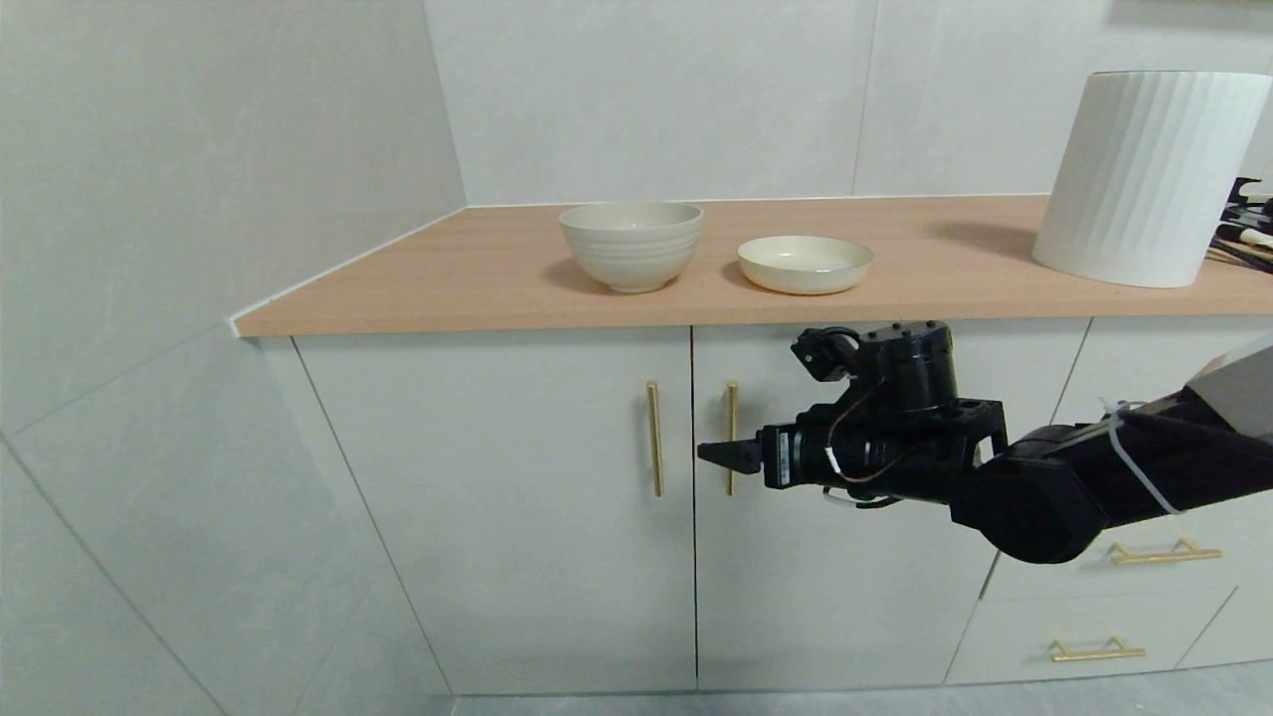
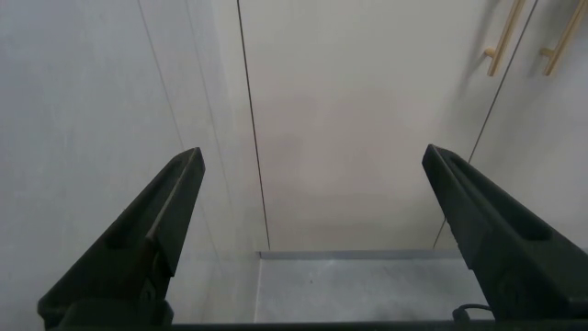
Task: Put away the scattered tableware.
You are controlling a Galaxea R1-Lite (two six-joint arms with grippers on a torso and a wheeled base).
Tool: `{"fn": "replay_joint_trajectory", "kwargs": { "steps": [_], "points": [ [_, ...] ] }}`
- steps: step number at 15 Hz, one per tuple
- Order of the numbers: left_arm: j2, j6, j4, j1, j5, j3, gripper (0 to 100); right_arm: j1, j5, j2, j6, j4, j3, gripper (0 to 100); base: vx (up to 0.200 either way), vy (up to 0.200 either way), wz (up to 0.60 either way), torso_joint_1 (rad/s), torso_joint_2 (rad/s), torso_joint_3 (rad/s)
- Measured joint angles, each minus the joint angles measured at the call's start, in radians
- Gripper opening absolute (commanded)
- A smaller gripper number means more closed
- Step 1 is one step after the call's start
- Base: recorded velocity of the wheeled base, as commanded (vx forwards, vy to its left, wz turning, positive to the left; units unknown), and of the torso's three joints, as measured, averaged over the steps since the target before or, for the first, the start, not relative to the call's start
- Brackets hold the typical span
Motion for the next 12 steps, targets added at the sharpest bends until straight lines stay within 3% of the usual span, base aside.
{"fn": "replay_joint_trajectory", "kwargs": {
  "steps": [2,6,12],
  "points": [
    [0.000,0.000,0.000,0.000,0.000,0.000,100,0.000,0.000,0.016,0.002,-0.015,-0.003,100,0.000,0.000,0.00,0.000,0.00,0.000],
    [0.000,0.000,0.000,0.000,0.000,0.000,100,0.003,-0.001,0.073,0.064,-0.186,-0.003,100,0.000,0.000,0.00,0.000,0.00,0.000],
    [0.000,0.000,0.000,0.000,0.000,0.000,100,0.017,0.003,0.120,0.129,-0.263,-0.003,100,0.000,0.000,0.00,0.000,0.00,0.000]
  ]
}}
